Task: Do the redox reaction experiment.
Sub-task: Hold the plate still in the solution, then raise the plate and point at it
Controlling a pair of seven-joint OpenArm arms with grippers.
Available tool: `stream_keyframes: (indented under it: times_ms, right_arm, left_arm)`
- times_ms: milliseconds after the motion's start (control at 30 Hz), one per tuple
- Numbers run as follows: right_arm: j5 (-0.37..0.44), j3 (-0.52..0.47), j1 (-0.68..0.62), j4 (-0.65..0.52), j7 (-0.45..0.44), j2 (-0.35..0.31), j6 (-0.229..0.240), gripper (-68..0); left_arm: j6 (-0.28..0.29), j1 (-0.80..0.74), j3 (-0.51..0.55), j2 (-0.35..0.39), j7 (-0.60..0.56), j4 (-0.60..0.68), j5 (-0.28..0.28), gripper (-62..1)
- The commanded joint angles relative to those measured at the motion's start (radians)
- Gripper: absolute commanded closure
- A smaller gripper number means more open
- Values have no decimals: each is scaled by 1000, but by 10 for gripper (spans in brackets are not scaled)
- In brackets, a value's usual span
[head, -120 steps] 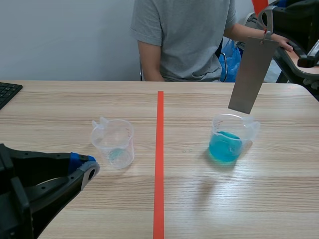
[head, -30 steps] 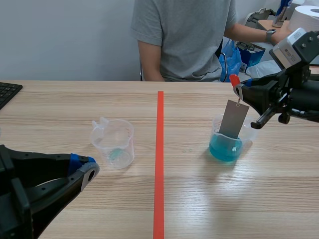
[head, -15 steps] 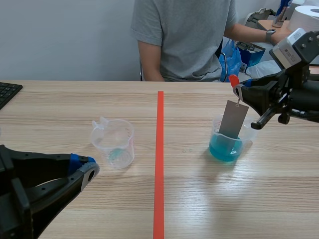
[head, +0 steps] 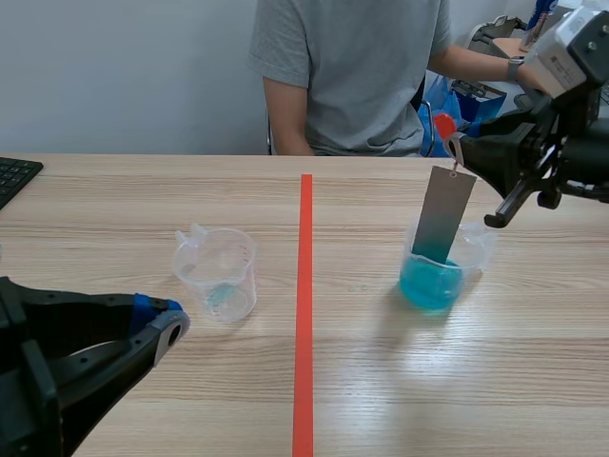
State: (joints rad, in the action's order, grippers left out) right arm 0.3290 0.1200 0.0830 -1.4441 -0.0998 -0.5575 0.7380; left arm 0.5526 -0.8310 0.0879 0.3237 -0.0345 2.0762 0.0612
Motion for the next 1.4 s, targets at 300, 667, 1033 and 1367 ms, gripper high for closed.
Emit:
stream_keyframes:
  times_ms: [300,667,1033,1367]
  right_arm:
    - [23,-21,17,-117,37,-69,-3,-11]
    - [194,-89,17,-193,163,-105,8,-11]
    - [340,-146,17,-280,291,-105,8,-11]
    - [395,-172,16,-323,345,-105,8,-11]
  left_arm:
    - [0,0,6,-5,-16,3,10,-32]
    - [0,0,6,-5,-16,3,10,-32]
    - [0,0,6,-5,-16,3,10,-32]
    - [0,0,6,-5,-16,2,6,-32]
